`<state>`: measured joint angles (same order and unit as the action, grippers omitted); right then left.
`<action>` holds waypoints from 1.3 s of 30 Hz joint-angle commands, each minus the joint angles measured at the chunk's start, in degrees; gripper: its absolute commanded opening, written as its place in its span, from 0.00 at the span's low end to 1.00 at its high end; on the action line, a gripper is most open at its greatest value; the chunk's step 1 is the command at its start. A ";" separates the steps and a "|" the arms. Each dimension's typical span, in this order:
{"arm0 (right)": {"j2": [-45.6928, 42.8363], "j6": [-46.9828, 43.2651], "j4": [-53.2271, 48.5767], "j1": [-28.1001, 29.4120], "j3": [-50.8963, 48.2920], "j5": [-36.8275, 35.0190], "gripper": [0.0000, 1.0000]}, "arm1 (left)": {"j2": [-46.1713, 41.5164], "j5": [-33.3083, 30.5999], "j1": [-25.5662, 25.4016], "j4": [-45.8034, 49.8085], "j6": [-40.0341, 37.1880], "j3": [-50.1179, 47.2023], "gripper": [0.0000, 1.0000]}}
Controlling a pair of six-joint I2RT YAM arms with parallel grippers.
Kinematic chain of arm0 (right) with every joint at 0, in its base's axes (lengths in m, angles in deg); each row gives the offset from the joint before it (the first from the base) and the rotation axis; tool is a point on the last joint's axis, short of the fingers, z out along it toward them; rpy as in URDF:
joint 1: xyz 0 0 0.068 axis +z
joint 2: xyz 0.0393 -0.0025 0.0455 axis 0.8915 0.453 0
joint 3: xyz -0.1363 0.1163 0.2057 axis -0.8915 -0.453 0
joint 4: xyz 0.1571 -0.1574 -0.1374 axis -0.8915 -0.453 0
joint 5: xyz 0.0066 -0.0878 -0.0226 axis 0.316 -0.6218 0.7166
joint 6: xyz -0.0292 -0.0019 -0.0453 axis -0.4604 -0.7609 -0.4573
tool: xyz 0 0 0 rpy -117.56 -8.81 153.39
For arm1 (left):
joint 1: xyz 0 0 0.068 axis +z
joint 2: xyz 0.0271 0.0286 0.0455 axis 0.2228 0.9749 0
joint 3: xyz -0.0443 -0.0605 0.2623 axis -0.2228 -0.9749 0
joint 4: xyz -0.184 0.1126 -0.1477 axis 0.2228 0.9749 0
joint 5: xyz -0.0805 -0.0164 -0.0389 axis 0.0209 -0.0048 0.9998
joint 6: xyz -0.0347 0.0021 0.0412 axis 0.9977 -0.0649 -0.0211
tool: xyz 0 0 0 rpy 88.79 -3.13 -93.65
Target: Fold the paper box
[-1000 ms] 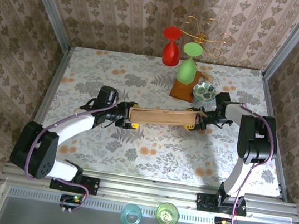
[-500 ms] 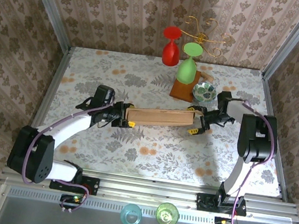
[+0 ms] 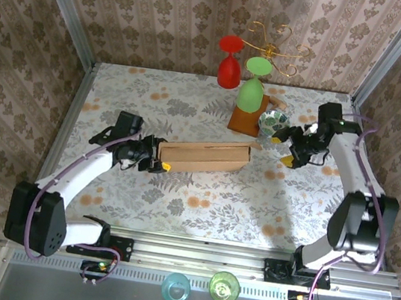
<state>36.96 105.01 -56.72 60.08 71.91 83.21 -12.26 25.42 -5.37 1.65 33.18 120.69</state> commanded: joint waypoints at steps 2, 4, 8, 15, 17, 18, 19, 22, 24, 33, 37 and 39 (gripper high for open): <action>-5.58 -10.87 1.95 4.45 -0.73 -11.02 0.65 | -0.71 -2.78 1.88 10.18 -3.15 1.09 0.39; -7.27 -14.87 2.86 8.54 -0.49 -16.54 0.63 | -0.95 -2.59 2.91 11.84 -4.50 1.15 0.39; -12.40 -22.61 11.10 16.04 -4.03 -19.16 0.56 | -1.00 -2.12 5.77 14.50 -7.58 1.17 0.39; -13.07 -35.67 17.78 21.29 -5.79 -17.69 0.55 | 1.10 -1.82 9.67 17.98 -12.58 2.46 0.39; -9.58 -38.13 14.64 22.10 -1.98 -16.16 0.52 | 1.86 -1.85 10.24 18.25 -13.34 2.80 0.39; -8.83 -39.34 13.42 22.69 -0.56 -15.86 0.51 | 2.17 -1.88 10.52 18.50 -13.70 3.19 0.39; -5.95 -41.50 11.31 23.85 1.36 -15.91 0.50 | 2.59 -1.93 10.75 18.83 -14.17 3.58 0.39; -2.79 -44.81 7.51 26.23 4.63 -19.05 0.49 | 3.48 -2.03 11.12 19.18 -14.75 4.31 0.39; -1.48 -45.90 6.11 26.63 5.76 -20.56 0.47 | 3.77 -2.27 11.33 19.26 -15.03 4.58 0.39; 1.03 -47.47 4.25 27.41 8.02 -23.40 0.36 | 4.90 -2.84 11.69 20.16 -15.64 5.62 0.38; 1.66 -46.79 4.21 28.18 8.06 -24.58 0.31 | 5.62 -2.75 11.70 20.31 -15.88 6.42 0.39; 2.22 -46.86 3.82 28.45 8.39 -24.95 0.30 | 5.71 -2.75 11.68 20.31 -15.84 6.60 0.38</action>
<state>38.06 59.02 -50.84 87.97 78.51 60.06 -7.60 28.61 5.87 17.11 18.89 126.46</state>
